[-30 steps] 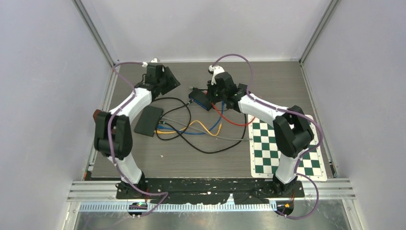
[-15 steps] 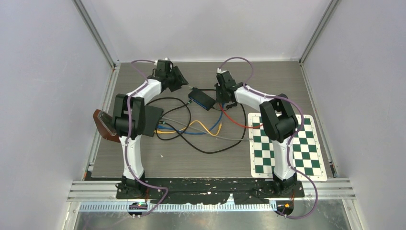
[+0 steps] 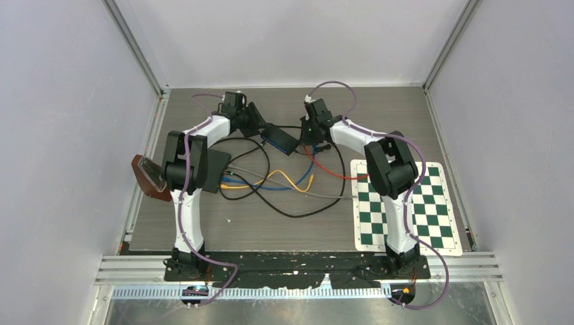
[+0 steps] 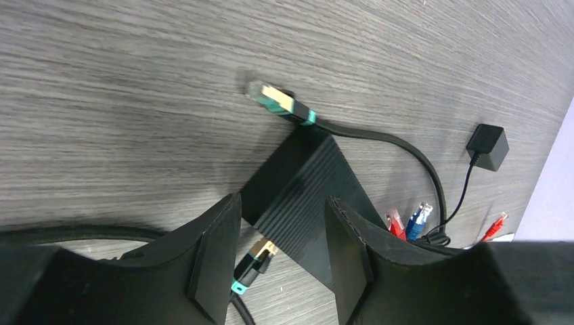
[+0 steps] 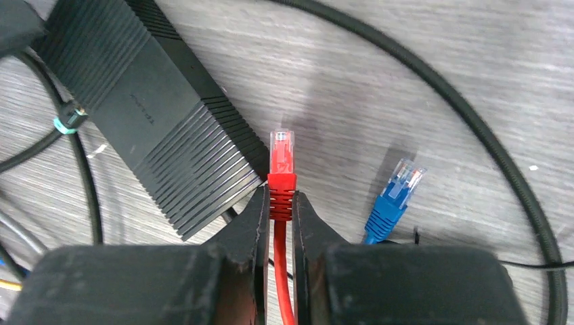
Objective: Insert the plug into the switch port
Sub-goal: Insert the connector into the switch port.
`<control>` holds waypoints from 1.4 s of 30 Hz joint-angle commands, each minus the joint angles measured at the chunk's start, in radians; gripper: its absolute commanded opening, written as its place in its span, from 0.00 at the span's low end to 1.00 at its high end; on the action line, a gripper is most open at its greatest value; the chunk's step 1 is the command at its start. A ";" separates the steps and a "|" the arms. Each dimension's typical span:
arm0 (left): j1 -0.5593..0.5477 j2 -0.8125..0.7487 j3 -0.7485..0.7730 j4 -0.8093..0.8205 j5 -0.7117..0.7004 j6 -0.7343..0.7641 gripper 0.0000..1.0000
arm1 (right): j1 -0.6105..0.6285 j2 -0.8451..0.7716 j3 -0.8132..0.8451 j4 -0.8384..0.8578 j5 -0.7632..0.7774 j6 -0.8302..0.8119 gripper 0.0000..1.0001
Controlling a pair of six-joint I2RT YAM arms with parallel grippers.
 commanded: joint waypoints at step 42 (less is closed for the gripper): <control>-0.016 0.047 0.174 -0.194 -0.079 0.179 0.50 | -0.023 -0.030 0.063 -0.035 -0.072 0.054 0.05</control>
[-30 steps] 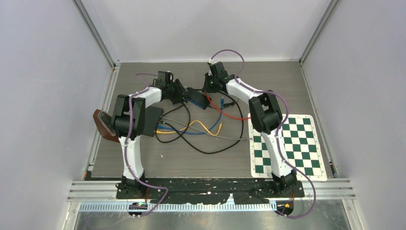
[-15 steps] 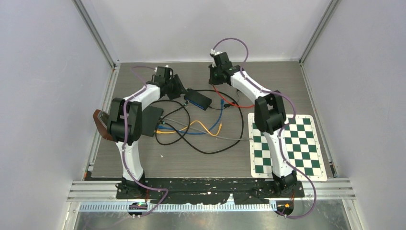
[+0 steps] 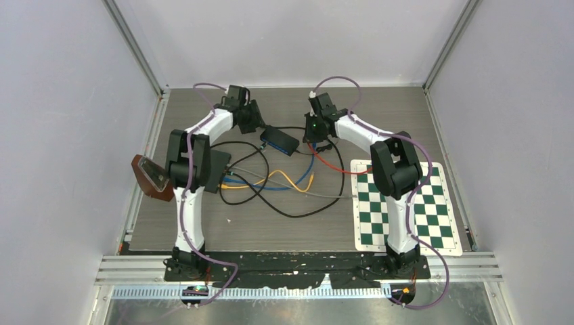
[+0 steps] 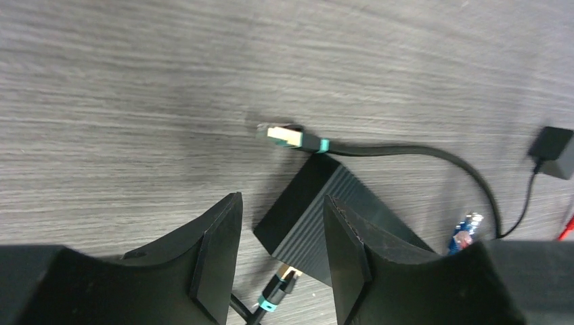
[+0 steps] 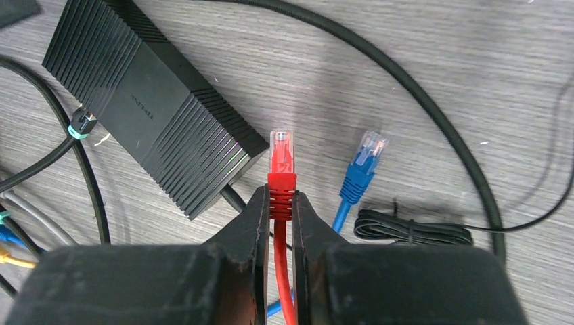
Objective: Insert the plug into the switch port
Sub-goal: Insert the connector into the switch port.
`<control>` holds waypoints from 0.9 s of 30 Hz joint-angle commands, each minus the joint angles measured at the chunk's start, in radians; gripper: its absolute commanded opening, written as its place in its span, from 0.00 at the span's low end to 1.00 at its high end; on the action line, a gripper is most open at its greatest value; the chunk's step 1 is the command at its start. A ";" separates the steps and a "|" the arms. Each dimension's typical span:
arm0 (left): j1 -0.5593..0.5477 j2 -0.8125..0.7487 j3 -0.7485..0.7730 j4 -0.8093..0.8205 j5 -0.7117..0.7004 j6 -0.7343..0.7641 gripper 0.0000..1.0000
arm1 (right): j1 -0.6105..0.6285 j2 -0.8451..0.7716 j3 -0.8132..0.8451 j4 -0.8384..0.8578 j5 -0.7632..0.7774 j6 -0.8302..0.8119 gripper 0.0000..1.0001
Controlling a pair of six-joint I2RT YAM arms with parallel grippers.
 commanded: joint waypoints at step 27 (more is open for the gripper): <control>-0.002 -0.165 -0.265 0.079 0.143 -0.109 0.46 | 0.011 0.299 0.402 0.126 -0.071 0.104 0.05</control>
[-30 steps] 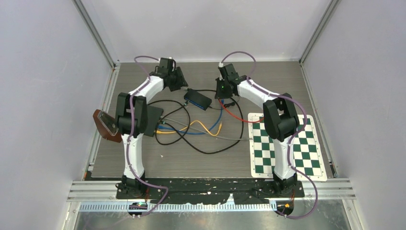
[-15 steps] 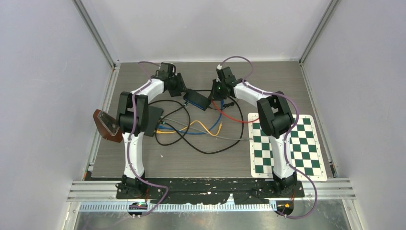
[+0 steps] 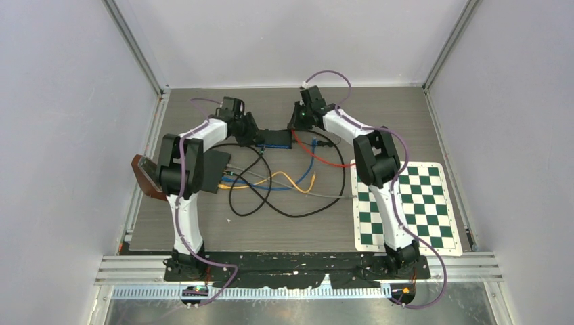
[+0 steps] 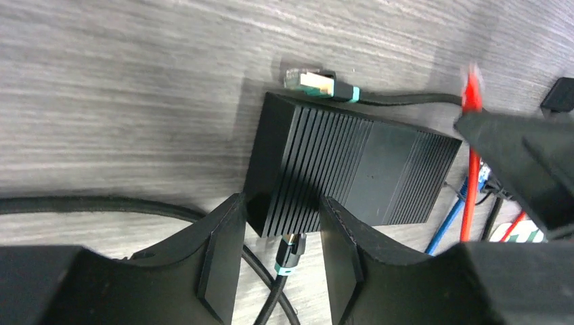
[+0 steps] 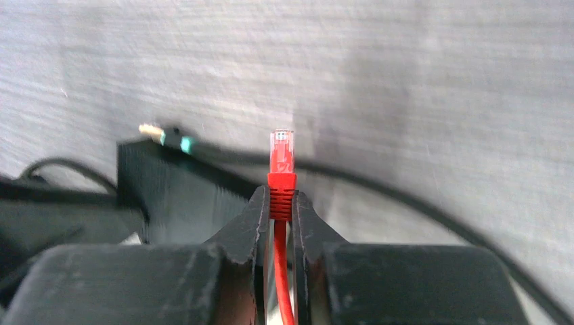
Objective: Insert the plug into the switch port
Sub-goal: Insert the connector into the switch port.
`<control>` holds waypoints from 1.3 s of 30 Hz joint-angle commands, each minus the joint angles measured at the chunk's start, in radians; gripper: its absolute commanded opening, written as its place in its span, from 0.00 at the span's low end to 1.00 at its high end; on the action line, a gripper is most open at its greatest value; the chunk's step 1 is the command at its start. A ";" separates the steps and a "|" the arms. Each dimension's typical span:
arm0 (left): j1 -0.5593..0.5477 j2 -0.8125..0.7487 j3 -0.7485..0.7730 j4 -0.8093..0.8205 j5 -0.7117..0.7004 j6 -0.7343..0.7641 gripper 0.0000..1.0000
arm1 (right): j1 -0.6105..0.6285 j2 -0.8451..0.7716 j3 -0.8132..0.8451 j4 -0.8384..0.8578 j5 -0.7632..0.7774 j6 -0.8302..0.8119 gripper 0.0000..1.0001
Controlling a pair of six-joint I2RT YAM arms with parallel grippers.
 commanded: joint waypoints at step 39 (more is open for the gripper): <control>0.005 0.236 0.438 -0.191 0.237 0.152 0.41 | 0.261 -0.358 -0.527 0.241 0.249 -0.215 0.05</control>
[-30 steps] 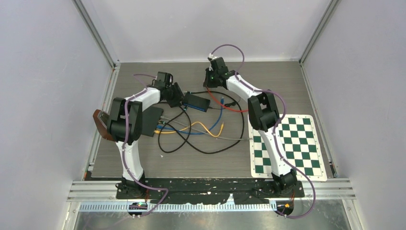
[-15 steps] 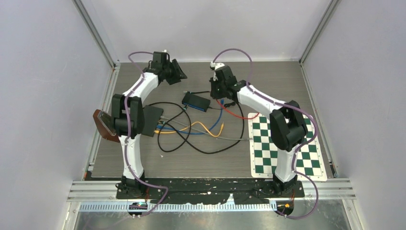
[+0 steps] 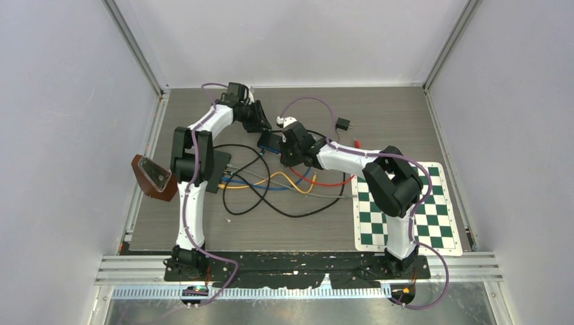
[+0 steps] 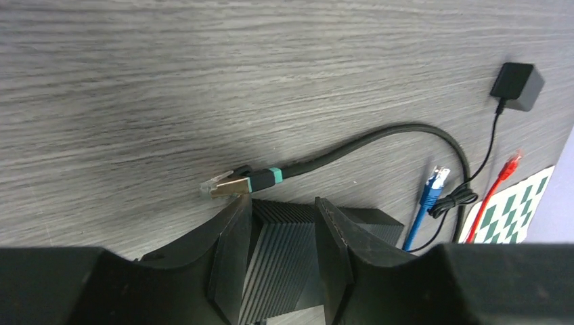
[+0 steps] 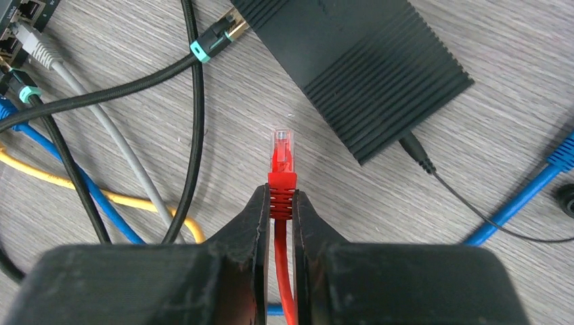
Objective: Insert the plug into the switch port
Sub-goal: Insert the connector into the switch port.
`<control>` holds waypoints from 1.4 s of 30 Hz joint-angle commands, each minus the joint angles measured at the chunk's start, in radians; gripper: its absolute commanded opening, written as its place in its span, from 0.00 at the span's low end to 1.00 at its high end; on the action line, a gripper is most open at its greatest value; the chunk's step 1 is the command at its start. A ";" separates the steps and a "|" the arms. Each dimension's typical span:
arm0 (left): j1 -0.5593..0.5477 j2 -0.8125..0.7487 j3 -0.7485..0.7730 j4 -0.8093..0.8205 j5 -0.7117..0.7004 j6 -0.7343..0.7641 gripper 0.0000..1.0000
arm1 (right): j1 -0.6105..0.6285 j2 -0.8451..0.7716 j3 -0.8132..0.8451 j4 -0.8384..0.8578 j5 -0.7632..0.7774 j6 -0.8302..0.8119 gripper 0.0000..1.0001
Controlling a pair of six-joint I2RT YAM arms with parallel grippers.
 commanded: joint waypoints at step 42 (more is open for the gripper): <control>-0.016 -0.173 -0.202 -0.149 0.066 0.080 0.34 | -0.088 0.084 -0.036 0.375 -0.053 -0.167 0.05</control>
